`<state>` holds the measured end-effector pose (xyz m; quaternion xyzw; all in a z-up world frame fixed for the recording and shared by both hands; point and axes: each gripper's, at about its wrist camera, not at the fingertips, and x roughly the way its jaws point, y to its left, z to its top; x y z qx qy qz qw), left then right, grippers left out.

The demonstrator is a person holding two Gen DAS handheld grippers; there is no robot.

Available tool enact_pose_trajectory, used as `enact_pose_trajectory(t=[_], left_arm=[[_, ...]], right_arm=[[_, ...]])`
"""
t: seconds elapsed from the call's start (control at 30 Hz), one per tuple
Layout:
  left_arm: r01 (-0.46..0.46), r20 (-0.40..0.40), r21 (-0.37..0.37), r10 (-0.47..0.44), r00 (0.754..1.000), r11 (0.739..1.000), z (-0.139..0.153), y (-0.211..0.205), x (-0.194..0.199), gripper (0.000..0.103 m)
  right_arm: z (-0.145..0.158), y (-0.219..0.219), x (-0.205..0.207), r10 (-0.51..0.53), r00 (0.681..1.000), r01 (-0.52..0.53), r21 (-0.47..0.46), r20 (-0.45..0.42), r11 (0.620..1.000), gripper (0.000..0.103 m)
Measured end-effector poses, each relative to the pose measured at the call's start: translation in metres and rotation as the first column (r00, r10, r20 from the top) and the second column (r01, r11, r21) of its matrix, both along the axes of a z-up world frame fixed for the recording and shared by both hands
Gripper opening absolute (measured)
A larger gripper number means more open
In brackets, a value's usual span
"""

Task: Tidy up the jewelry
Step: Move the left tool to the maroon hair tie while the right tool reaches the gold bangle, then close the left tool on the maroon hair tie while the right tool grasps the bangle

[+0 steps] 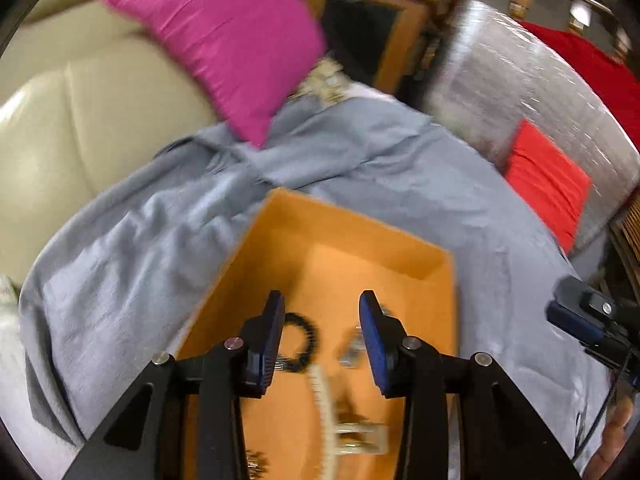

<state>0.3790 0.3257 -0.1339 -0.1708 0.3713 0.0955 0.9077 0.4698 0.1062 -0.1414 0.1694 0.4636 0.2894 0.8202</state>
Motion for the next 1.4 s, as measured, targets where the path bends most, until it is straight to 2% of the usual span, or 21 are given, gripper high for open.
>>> enact_pose_trajectory(t=[0.13,0.3,0.4,0.5,0.6,0.7,0.9,1.03,1.13,1.2,1.27,1.33,1.4], left_arm=[[0.107,0.044,0.054,-0.109,0.993,0.993,0.013,-0.050,0.004,0.040],[0.274,0.056,0.081,-0.278,0.959,0.958,0.019,-0.126,0.008,0.040],[0.372,0.047,0.084,-0.377,0.925,0.924,0.016,-0.172,0.007,0.040],[0.470,0.038,0.073,-0.473,0.880,0.880,0.012,-0.217,0.003,0.040],[0.554,0.027,0.067,-0.557,0.830,0.830,0.006,-0.255,-0.005,0.040],[0.622,0.003,0.067,-0.623,0.782,0.780,-0.002,-0.286,-0.013,0.040],[0.724,-0.066,0.066,-0.720,0.690,0.687,-0.022,-0.333,-0.035,0.040],[0.777,-0.120,0.071,-0.768,0.629,0.625,-0.037,-0.352,-0.048,0.040],[0.810,-0.167,0.078,-0.794,0.585,0.581,-0.050,-0.362,-0.058,0.040],[0.823,-0.191,0.094,-0.801,0.567,0.560,-0.056,-0.365,-0.064,0.040],[0.828,-0.206,0.106,-0.802,0.560,0.551,-0.060,-0.364,-0.068,0.041],[0.838,-0.212,0.083,-0.812,0.543,0.539,-0.064,-0.361,-0.070,0.043],[0.848,-0.212,0.063,-0.824,0.526,0.526,-0.066,-0.358,-0.072,0.045]], right_arm=[[0.006,-0.082,-0.028,-0.093,0.995,0.093,0.000,0.024,0.996,0.047],[0.004,-0.206,-0.076,-0.245,0.969,0.246,-0.028,0.040,0.969,0.047],[0.000,-0.274,-0.103,-0.327,0.944,0.328,-0.038,0.032,0.944,0.047],[-0.005,-0.341,-0.130,-0.423,0.906,0.424,-0.035,0.017,0.905,0.047],[-0.013,-0.387,-0.149,-0.482,0.876,0.482,-0.010,-0.011,0.876,0.047],[-0.026,-0.414,-0.166,-0.521,0.853,0.522,0.019,-0.033,0.853,0.047],[-0.069,-0.441,-0.180,-0.546,0.829,0.558,0.111,-0.118,0.823,0.047],[-0.092,-0.447,-0.173,-0.539,0.822,0.562,0.113,-0.184,0.819,0.047],[-0.099,-0.444,-0.162,-0.531,0.824,0.556,0.099,-0.197,0.826,0.047],[-0.100,-0.446,-0.158,-0.542,0.818,0.565,0.087,-0.194,0.821,0.048],[-0.102,-0.450,-0.158,-0.558,0.807,0.579,0.076,-0.196,0.812,0.048],[-0.105,-0.454,-0.157,-0.567,0.799,0.590,0.073,-0.201,0.804,0.049],[-0.106,-0.456,-0.156,-0.577,0.794,0.595,0.047,-0.192,0.802,0.056]])
